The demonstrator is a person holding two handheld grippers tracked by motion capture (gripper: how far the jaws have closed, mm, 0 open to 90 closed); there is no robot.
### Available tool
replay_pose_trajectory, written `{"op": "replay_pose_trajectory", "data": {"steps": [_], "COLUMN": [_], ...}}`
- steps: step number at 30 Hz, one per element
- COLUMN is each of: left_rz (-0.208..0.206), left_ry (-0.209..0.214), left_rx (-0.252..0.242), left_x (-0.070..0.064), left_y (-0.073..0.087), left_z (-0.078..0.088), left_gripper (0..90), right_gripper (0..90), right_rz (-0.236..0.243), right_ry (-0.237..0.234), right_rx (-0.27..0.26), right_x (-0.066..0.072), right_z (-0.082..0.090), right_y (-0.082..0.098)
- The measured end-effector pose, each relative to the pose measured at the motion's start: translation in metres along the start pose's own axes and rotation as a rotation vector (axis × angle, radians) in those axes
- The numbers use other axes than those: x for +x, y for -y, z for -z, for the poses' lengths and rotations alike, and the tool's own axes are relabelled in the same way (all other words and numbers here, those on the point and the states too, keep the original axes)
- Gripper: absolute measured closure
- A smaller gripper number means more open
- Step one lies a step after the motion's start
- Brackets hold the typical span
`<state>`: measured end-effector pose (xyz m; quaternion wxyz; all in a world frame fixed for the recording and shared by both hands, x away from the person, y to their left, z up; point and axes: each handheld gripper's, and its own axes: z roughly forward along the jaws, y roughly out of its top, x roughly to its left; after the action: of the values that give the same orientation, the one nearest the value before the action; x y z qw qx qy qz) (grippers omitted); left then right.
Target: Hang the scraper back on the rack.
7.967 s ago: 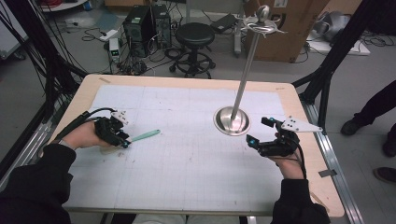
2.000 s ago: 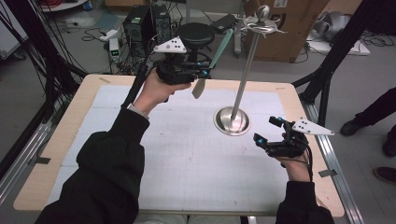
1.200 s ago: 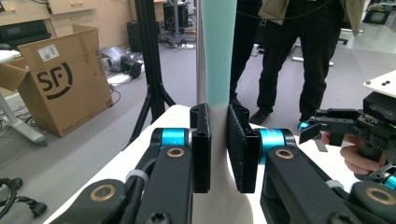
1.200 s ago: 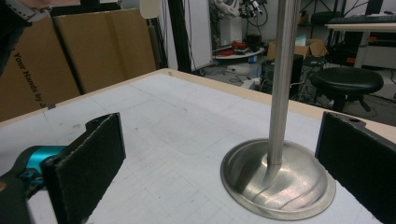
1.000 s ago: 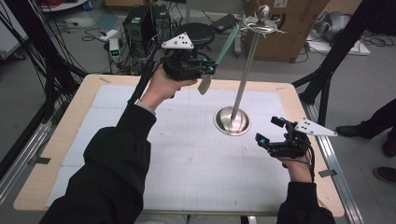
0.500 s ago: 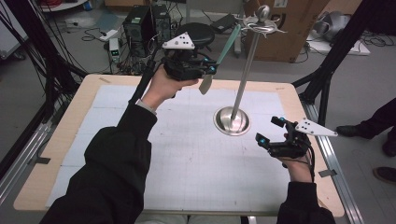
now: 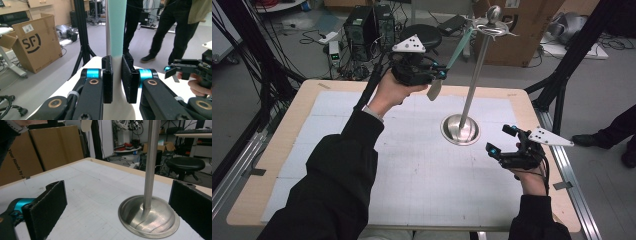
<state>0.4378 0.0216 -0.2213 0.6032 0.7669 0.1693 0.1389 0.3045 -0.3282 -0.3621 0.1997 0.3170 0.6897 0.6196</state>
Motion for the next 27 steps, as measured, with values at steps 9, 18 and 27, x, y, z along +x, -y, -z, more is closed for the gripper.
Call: {"op": "replay_pose_trajectory", "data": {"steps": [9,18,27], "left_rz": [0.016,0.023,0.016], "left_ry": [-0.001,-0.022,-0.018], "left_rx": [-0.011,-0.022,-0.038], "left_x": [-0.002,-0.005,-0.007], "left_y": [0.003,0.006,0.008], "left_z": [-0.009,-0.021,-0.024], "left_gripper": [80.2,80.0,77.8], "right_gripper": [0.7,0.7,0.7], "right_rz": [0.000,-0.002,-0.003], "right_ry": [0.003,0.002,0.004], "right_rx": [-0.002,0.002,-0.002], "right_x": [0.000,0.000,-0.001], "right_z": [0.002,0.001,0.002], "right_y": [0.000,0.000,0.001]}}
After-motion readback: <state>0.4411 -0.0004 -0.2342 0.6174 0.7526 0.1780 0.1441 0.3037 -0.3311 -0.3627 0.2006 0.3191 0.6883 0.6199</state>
